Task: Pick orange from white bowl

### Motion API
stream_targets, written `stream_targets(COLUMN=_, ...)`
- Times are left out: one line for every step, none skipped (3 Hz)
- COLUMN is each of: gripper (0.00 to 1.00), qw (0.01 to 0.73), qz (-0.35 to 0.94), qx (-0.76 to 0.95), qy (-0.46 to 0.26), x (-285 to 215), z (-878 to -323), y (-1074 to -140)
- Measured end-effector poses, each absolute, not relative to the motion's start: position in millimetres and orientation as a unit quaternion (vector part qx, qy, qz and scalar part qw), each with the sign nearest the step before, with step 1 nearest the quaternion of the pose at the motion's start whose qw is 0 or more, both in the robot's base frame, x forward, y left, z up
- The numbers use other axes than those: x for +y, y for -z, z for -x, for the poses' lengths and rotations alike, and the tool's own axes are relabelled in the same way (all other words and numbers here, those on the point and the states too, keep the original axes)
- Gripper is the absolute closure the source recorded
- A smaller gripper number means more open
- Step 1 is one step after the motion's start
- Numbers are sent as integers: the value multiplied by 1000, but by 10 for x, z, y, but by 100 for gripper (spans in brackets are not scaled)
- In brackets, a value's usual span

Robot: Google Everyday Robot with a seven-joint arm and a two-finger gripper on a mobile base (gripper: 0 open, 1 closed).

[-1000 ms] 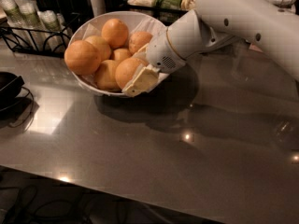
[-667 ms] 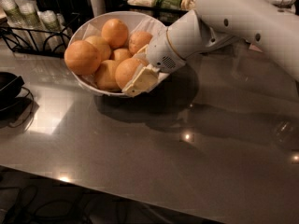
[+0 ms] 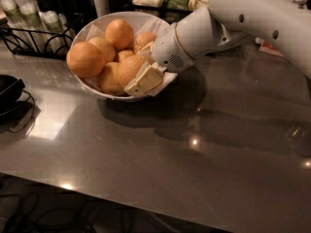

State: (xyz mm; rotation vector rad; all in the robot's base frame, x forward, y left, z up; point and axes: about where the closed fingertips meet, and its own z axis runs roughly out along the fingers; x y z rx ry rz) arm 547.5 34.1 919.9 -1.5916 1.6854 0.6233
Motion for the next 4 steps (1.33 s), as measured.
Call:
stream_targets(gripper=100, qw=383, qz=622, qx=641, qy=-236, x=318, z=-5408, y=-9490)
stream_targets(gripper=100, qw=402, qz=621, qx=632, qy=-230, x=226, z=-5368, y=-9749)
stream_targets(gripper=100, qw=416, qz=622, qx=630, qy=-209, x=82, z=-5354, y=-10012)
stream_targets(gripper=100, qw=417, qz=622, qx=630, qy=-209, x=83, z=-5355, y=-10018)
